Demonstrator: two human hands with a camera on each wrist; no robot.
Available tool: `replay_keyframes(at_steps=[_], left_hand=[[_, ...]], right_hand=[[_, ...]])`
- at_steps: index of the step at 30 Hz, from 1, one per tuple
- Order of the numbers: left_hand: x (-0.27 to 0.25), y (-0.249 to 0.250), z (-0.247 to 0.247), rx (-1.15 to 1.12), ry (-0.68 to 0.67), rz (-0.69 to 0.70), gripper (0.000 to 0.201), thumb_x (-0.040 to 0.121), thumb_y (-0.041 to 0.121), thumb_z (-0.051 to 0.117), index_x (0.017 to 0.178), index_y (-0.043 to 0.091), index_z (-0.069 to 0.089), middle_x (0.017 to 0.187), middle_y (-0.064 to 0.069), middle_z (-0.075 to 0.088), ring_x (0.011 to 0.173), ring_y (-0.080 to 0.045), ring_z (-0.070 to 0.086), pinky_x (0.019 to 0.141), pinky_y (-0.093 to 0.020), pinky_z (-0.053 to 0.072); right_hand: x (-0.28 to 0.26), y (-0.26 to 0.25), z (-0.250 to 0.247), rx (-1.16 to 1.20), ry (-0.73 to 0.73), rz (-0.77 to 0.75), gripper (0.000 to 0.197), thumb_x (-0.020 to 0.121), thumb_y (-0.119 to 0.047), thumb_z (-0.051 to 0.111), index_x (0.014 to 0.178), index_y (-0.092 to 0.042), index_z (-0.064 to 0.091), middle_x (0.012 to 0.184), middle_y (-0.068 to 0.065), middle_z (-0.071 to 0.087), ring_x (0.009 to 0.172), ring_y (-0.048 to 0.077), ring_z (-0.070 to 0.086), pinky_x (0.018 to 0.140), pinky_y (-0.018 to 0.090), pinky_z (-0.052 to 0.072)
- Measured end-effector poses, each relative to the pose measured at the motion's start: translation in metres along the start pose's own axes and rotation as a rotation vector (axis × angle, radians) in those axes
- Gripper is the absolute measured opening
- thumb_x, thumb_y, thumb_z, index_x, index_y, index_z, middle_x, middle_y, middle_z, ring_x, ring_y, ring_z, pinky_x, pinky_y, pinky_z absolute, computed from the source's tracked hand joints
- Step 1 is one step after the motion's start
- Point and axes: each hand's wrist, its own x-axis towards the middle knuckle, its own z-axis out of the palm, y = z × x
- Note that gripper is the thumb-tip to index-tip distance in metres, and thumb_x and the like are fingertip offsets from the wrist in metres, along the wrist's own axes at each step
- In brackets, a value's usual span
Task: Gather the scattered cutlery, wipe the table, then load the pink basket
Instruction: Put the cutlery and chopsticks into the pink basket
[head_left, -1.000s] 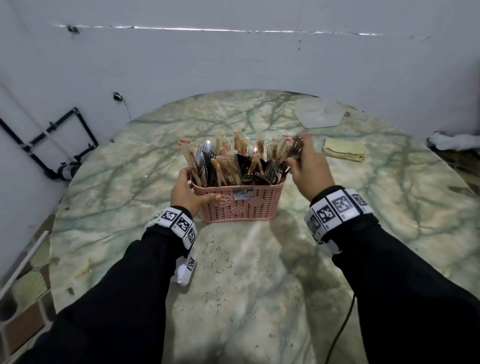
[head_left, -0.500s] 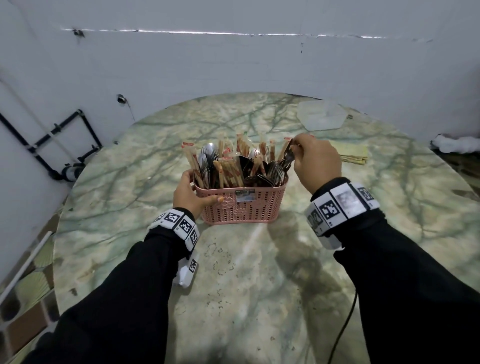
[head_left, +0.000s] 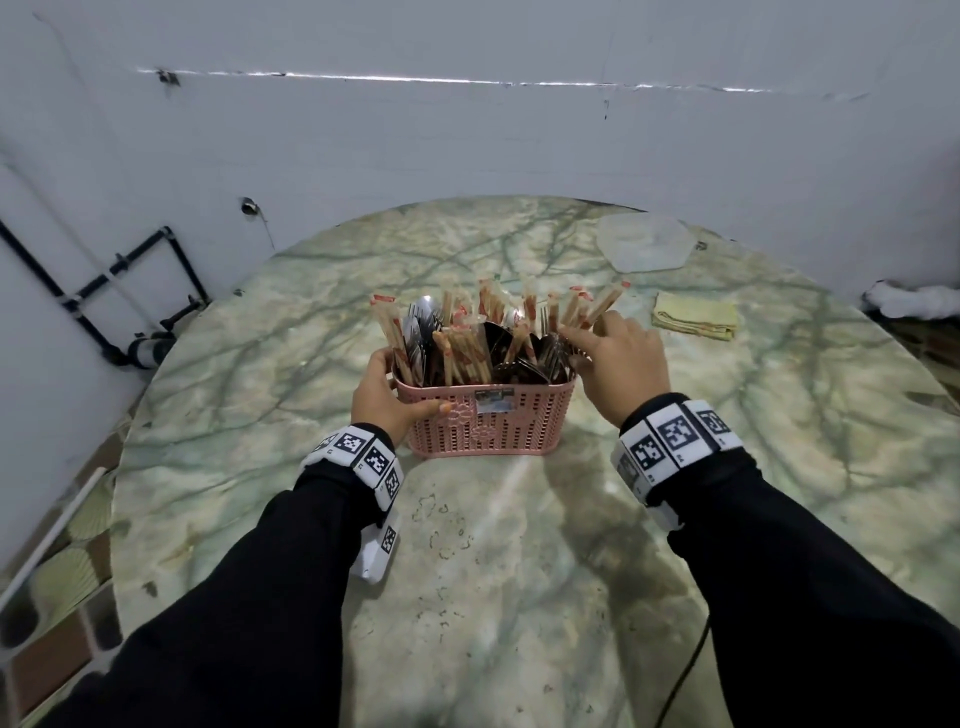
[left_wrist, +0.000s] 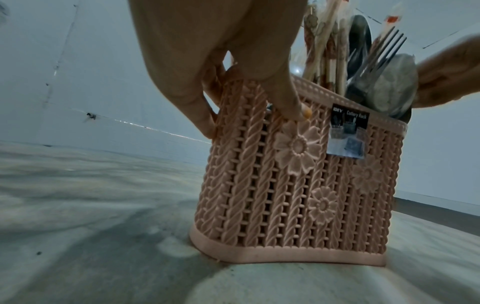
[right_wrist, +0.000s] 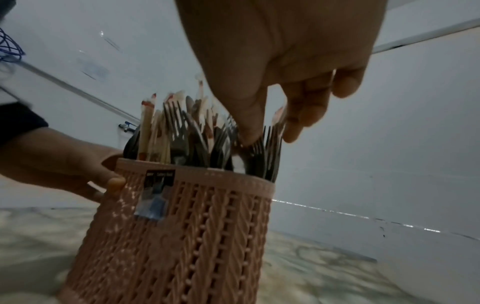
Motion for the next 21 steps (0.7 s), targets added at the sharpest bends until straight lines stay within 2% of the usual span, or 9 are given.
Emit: replay_keyframes(at_steps=[3,6,7,9,11,12,16,18,21], left_hand=[[0.000,0.000,-0.001,-0.009,-0.012,-0.006,0.077,0.060,0.002,0.083,0.125,0.010,0.043,0.107,0.004,0.056,0.095,-0.012,0.053,0.085,-0.022,0.042],[0.000,0.000,-0.003,-0.029,-0.042,-0.005,0.078,0.062,-0.002,0.081,0.128,0.010,0.042,0.111,0.003,0.056,0.098,-0.012,0.052,0.085,-0.021,0.042],[0.001,0.000,-0.004,-0.028,-0.053,-0.006,0.079,0.063,-0.002,0.080,0.130,0.009,0.041,0.114,0.001,0.056,0.100,-0.011,0.050,0.086,-0.021,0.041],[0.000,-0.002,-0.005,-0.007,-0.078,-0.002,0.081,0.065,-0.003,0.079,0.134,0.009,0.040,0.123,-0.003,0.056,0.104,-0.011,0.048,0.088,-0.023,0.040],[-0.001,-0.004,-0.005,0.022,-0.098,-0.001,0.082,0.066,-0.002,0.078,0.137,0.010,0.038,0.128,-0.006,0.055,0.111,-0.013,0.049,0.089,-0.024,0.039],[-0.001,-0.005,-0.004,0.025,-0.109,-0.005,0.083,0.067,-0.002,0.077,0.138,0.011,0.036,0.128,-0.005,0.055,0.111,-0.013,0.048,0.089,-0.024,0.038],[0.000,-0.007,0.003,-0.009,-0.137,-0.024,0.086,0.068,-0.004,0.075,0.138,0.010,0.028,0.116,0.002,0.053,0.103,-0.010,0.049,0.090,-0.025,0.040],[0.002,-0.009,0.006,-0.031,-0.123,-0.027,0.085,0.067,-0.005,0.076,0.136,0.009,0.029,0.114,0.000,0.055,0.102,-0.013,0.052,0.089,-0.027,0.043],[0.007,-0.014,0.010,-0.060,-0.105,-0.021,0.083,0.065,-0.008,0.076,0.133,0.008,0.032,0.104,0.005,0.056,0.095,-0.010,0.054,0.081,-0.019,0.046]], right_hand=[[-0.007,0.002,0.012,0.244,0.025,-0.016,0.058,0.089,-0.010,0.052,0.141,-0.031,0.037,0.115,0.003,0.046,0.098,0.019,0.049,0.088,0.034,0.028],[-0.017,0.009,0.022,0.766,0.213,0.160,0.056,0.078,0.007,0.052,0.129,-0.016,0.043,0.105,0.001,0.042,0.077,0.014,0.047,0.076,0.031,0.038],[-0.019,0.011,0.025,0.880,0.227,0.259,0.054,0.078,0.008,0.052,0.127,-0.012,0.040,0.106,0.003,0.044,0.080,0.017,0.050,0.073,0.031,0.039],[-0.023,0.013,0.034,1.009,0.060,0.400,0.065,0.079,0.007,0.059,0.134,-0.013,0.031,0.116,0.009,0.046,0.101,0.025,0.053,0.079,0.033,0.045],[-0.026,0.011,0.044,1.074,-0.169,0.425,0.089,0.076,0.003,0.069,0.145,-0.018,0.017,0.133,0.014,0.042,0.122,0.028,0.045,0.095,0.036,0.044],[-0.027,0.009,0.048,1.097,-0.225,0.419,0.098,0.074,0.000,0.073,0.147,-0.021,0.012,0.140,0.015,0.038,0.128,0.028,0.040,0.100,0.037,0.041],[-0.023,-0.001,0.065,1.140,-0.246,0.369,0.109,0.068,-0.011,0.081,0.148,-0.025,0.008,0.146,0.011,0.036,0.135,0.026,0.035,0.110,0.043,0.030],[-0.020,-0.007,0.071,1.122,-0.196,0.354,0.101,0.066,-0.015,0.082,0.144,-0.020,0.017,0.134,0.005,0.048,0.125,0.023,0.046,0.104,0.043,0.039],[-0.016,-0.013,0.074,1.063,-0.086,0.387,0.078,0.074,-0.006,0.075,0.135,-0.013,0.028,0.109,-0.002,0.055,0.105,0.021,0.057,0.080,0.029,0.045]])
